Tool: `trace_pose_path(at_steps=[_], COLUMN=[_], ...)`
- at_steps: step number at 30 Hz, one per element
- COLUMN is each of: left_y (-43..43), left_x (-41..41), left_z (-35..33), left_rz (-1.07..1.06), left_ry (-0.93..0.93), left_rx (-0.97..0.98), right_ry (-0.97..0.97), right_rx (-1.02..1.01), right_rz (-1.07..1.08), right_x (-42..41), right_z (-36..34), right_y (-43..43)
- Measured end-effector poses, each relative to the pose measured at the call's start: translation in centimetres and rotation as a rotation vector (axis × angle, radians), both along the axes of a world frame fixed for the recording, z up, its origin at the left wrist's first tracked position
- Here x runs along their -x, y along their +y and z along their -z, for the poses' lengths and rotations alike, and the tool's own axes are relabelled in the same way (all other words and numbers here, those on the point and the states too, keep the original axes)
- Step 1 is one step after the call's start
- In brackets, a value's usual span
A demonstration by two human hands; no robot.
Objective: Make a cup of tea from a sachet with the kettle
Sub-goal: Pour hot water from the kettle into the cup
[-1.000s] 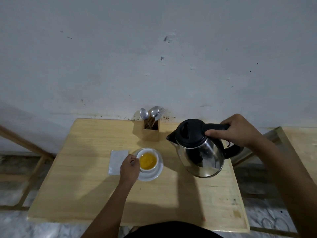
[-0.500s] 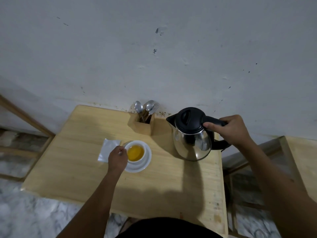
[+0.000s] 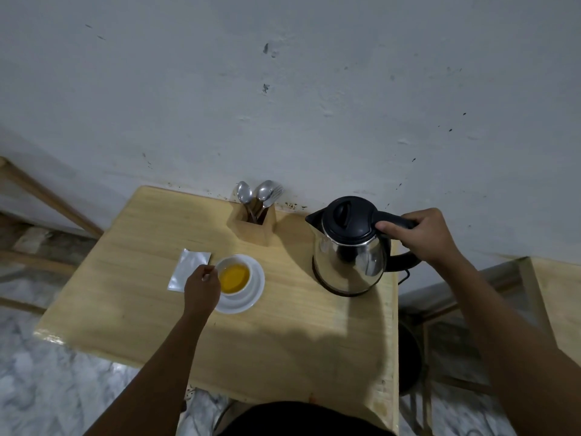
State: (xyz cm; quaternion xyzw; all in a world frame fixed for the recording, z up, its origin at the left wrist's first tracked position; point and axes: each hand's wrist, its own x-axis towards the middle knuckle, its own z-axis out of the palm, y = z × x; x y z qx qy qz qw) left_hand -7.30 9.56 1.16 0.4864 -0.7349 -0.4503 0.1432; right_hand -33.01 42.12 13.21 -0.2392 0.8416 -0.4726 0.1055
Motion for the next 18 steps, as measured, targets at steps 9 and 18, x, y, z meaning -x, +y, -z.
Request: trace_pose_path(at_steps=[9, 18], left_y=[0.1, -0.1], left_x=[0.1, 0.0], left_z=[0.0, 0.1], left_rz=[-0.012, -0.009], left_ry=[-0.016, -0.015], left_rx=[0.000, -0.029], right_ry=[-0.065, -0.106], right_rx=[0.064, 0.076], right_rz=[0.042, 0.016], right_x=[0.8, -0.3], right_z=[1.8, 1.6], right_y=[1.0, -1.1])
